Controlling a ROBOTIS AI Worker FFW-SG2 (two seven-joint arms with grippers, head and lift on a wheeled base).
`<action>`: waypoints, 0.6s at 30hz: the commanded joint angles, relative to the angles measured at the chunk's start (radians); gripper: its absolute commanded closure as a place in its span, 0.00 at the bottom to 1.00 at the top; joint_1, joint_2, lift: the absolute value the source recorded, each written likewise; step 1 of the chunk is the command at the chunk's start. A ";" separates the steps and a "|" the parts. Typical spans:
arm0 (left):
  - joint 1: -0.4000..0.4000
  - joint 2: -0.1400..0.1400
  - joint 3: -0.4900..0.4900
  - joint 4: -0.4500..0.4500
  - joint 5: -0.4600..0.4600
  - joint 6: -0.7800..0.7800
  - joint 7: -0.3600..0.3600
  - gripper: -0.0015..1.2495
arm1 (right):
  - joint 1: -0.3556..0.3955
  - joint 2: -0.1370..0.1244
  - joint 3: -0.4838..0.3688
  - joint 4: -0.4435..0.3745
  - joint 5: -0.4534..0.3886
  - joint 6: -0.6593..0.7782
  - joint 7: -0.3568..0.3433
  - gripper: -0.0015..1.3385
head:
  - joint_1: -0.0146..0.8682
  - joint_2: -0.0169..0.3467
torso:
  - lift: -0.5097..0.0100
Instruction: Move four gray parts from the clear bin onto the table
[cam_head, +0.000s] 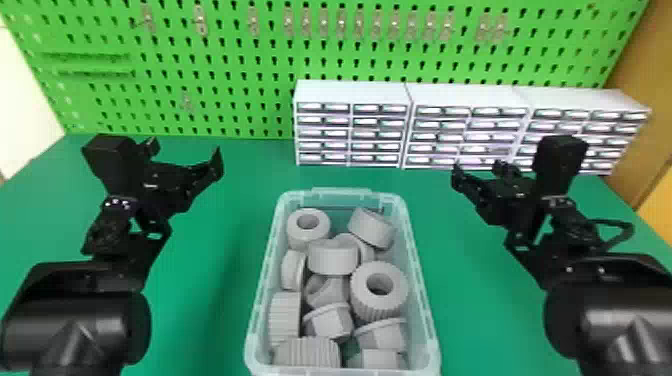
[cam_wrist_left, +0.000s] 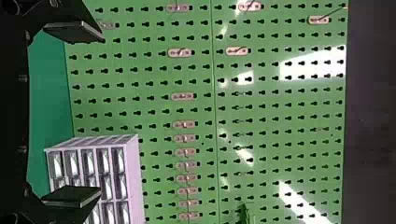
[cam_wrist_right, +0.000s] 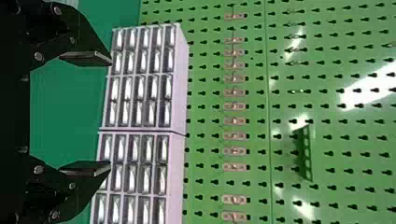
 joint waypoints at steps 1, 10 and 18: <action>0.000 0.000 0.002 0.000 0.000 0.002 0.000 0.10 | -0.023 -0.009 0.034 -0.023 0.005 0.104 0.000 0.35 | 0.78 0.14 | 0.89; 0.000 0.000 0.001 0.000 -0.003 0.002 0.000 0.10 | -0.089 -0.028 0.112 -0.060 0.002 0.303 0.002 0.35 | 0.78 0.14 | 0.89; 0.002 0.000 0.001 0.000 -0.006 0.003 0.000 0.10 | -0.142 -0.033 0.160 -0.066 -0.020 0.400 0.046 0.35 | 0.78 0.14 | 0.89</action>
